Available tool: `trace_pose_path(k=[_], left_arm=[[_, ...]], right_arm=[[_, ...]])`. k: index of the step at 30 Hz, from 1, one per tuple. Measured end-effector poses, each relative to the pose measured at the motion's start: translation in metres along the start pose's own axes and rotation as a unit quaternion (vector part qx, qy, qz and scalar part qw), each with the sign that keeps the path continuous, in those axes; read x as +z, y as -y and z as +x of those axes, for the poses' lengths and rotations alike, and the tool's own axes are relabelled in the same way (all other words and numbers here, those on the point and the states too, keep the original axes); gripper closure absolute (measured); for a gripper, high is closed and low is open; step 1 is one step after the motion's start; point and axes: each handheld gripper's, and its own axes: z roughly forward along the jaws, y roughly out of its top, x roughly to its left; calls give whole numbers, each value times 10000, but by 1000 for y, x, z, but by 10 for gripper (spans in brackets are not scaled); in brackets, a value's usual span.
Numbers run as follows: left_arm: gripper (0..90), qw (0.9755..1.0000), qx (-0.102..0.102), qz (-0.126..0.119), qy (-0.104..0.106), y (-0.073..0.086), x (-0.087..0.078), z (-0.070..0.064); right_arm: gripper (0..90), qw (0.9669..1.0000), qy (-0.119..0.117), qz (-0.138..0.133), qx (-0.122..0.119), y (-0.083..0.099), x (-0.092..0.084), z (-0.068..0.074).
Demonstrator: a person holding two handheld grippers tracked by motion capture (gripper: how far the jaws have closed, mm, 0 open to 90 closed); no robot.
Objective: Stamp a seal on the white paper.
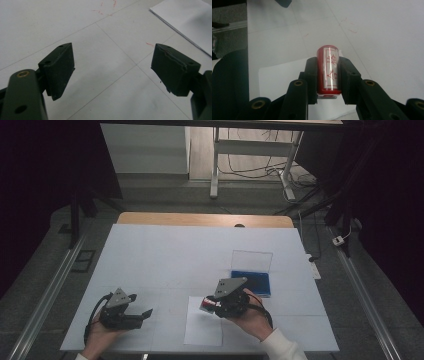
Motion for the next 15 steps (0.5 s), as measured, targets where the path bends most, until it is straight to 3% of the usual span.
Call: trace_pose_path(k=[15], left_arm=[[192,10000,0,1,3,0,0,0]], right_arm=[[704,9991,-69,369,-218,4,18,10]])
